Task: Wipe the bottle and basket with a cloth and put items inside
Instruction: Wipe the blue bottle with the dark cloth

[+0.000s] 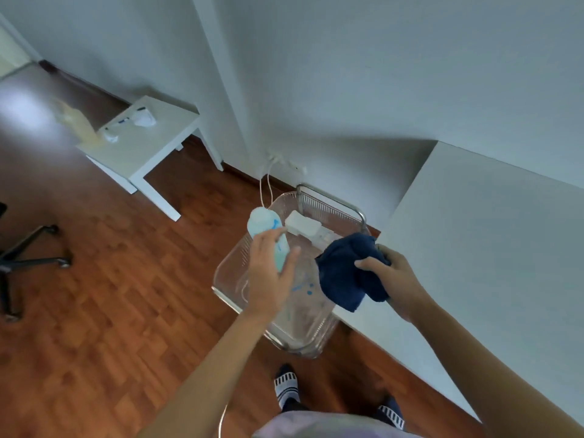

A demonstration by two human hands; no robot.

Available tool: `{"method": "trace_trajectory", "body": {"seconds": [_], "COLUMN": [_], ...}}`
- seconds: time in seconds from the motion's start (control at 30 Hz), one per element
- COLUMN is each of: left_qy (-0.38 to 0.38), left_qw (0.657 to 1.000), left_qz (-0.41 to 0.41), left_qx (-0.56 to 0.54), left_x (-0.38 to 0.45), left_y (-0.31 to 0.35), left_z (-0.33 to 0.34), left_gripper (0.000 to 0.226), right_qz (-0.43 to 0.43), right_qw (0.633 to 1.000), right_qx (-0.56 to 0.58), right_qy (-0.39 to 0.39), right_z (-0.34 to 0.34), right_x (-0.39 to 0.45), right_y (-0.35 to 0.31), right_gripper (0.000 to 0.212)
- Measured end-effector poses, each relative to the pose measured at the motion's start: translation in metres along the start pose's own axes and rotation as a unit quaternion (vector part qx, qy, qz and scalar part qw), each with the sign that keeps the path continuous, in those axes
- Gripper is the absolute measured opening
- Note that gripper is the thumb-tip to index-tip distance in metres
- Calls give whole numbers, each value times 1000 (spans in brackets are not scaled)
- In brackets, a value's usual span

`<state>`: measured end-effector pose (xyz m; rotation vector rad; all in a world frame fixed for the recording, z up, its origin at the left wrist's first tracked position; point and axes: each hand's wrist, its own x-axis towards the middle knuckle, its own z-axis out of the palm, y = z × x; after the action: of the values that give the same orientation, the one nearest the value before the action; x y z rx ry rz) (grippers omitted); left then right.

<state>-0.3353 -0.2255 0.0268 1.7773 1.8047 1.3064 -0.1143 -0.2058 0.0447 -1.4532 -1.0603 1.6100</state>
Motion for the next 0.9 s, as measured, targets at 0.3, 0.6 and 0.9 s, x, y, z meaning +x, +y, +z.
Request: {"method": "trace_trajectory", "body": {"seconds": [0.3,0.6,0.9], "left_qy": [-294,-361,-313], "left_qw": [950,915,932], "left_qz": [-105,-176,-180], "left_qx": [10,-45,-22], "left_x": [120,123,116], "left_y": [-90,-105,-99], "left_z": [-39,-23,-15], "left_gripper": [54,61,55], "right_qz": [55,47,-51], "right_qw": [989,995,989], "right_qx": [-26,87,-81], "right_qy": [134,4,111], "right_z": [115,178,191], "right_x": [60,94,90], "right_y": [4,-5,27], "right_gripper": [30,45,33]}}
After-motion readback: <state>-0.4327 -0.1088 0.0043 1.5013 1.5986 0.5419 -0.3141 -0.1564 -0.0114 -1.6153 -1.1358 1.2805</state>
